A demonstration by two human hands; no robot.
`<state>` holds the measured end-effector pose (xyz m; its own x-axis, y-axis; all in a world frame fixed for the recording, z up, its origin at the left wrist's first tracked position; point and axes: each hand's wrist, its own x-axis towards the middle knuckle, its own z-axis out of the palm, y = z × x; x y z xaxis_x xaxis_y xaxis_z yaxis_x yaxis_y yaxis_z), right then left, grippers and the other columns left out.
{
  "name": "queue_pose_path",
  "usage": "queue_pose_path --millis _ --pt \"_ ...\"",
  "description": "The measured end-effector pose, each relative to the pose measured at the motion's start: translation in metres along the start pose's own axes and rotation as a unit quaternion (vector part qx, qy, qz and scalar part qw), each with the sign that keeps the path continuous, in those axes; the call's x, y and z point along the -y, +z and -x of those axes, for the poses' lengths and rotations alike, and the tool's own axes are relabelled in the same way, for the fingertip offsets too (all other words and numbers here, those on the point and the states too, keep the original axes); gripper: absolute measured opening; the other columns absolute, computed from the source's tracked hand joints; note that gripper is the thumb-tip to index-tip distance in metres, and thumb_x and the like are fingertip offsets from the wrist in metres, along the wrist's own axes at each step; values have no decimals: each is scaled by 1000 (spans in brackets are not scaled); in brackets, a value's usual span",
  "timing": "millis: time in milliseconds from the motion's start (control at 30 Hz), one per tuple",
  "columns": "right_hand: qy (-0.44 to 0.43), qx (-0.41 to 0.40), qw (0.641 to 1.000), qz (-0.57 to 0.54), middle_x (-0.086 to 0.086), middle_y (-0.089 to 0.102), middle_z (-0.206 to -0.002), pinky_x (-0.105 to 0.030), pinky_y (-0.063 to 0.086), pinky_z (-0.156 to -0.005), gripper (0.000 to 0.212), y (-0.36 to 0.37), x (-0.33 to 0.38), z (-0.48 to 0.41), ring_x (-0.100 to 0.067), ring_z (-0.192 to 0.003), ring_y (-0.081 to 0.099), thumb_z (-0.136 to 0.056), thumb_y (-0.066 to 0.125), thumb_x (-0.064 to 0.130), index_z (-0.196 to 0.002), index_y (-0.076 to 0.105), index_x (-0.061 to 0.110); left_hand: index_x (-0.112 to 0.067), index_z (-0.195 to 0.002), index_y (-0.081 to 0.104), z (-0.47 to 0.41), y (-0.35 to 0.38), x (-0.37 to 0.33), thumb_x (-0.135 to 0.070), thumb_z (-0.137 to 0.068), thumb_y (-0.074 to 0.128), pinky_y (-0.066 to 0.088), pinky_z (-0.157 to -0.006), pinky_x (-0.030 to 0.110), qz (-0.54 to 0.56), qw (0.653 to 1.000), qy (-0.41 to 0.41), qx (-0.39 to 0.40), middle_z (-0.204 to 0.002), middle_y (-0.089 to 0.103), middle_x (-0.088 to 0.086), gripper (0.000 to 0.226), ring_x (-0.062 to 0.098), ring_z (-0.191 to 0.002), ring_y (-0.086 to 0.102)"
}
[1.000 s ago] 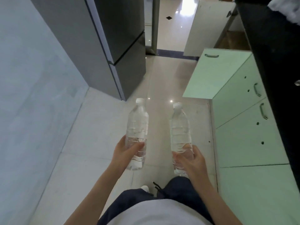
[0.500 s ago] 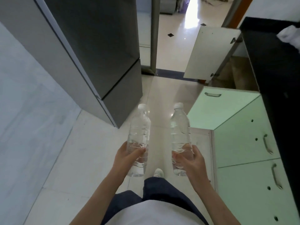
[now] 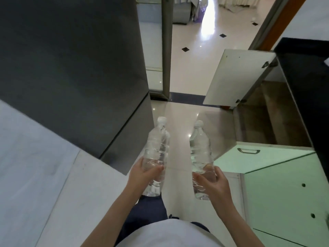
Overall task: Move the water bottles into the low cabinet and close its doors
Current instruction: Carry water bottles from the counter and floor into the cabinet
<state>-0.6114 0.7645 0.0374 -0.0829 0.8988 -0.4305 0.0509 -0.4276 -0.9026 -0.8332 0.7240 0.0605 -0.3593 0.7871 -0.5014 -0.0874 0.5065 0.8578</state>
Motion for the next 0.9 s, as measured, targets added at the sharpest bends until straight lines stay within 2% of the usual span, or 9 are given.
queue_pose_path --millis 67,133,300,400,467,667,767,833,900 --pt "0 -19 1000 -7 -9 74 -80 -22 54 -55 29 18 18 -37 -17 -67 71 -77 81 6 -99 62 6 -18 -93 64 -48 -3 -24 -14 -76 82 54 -54 19 -1 1000 10 25 -79 72 2 24 5 -62 69" --pt "0 -39 999 -14 -12 73 -83 -24 55 -59 30 34 39 -72 -17 -69 71 -77 81 9 -100 62 6 -16 -93 61 -92 -5 -54 -3 -84 73 51 -50 15 -16 999 11 47 -80 70 3 19 1 -57 67" --pt "-22 -88 995 -47 0 74 -81 -16 53 -56 27 57 99 -148 -8 -71 72 -79 78 4 -101 64 9 -11 -99 61 -197 1 -135 -11 -81 79 49 -52 13 -44 994 41 91 -88 68 8 25 -1 -60 67" --pt "-21 -124 990 -65 -6 75 -85 -21 56 -61 28 54 119 -184 -16 -77 73 -79 78 3 -103 64 9 -14 -95 60 -249 21 -174 -8 -84 75 46 -50 8 -64 990 54 115 -84 66 1 19 -4 -59 65" --pt "-11 -151 986 -72 -9 74 -89 -25 58 -64 31 48 126 -208 -22 -80 73 -79 79 4 -105 64 9 -18 -92 60 -278 39 -190 -13 -81 78 47 -50 9 -70 987 52 136 -84 66 1 22 2 -63 67" --pt "9 -208 974 -89 -5 75 -86 -20 55 -61 29 12 142 -298 -18 -76 73 -78 79 4 -103 64 8 -21 -89 61 -356 119 -215 -9 -83 76 49 -54 14 -106 982 19 156 -83 69 2 21 12 -71 67" --pt "10 -226 970 -87 3 74 -83 -19 54 -62 25 -20 161 -352 -16 -77 72 -78 80 11 -98 66 14 -25 -93 62 -392 170 -237 -11 -82 76 51 -61 21 -127 974 13 188 -87 72 1 22 16 -78 70" --pt "15 -243 965 -95 7 74 -83 -21 54 -63 28 -43 176 -383 -14 -78 71 -75 84 19 -97 66 17 -26 -95 63 -415 206 -258 -14 -81 77 53 -62 22 -144 969 13 203 -87 73 -2 23 12 -77 71" --pt "10 -260 960 -101 8 74 -83 -17 53 -60 36 -66 194 -412 -8 -76 71 -67 81 30 -98 66 18 -28 -96 63 -438 242 -283 -14 -81 78 54 -61 20 -148 963 22 224 -88 74 -5 25 10 -76 72"
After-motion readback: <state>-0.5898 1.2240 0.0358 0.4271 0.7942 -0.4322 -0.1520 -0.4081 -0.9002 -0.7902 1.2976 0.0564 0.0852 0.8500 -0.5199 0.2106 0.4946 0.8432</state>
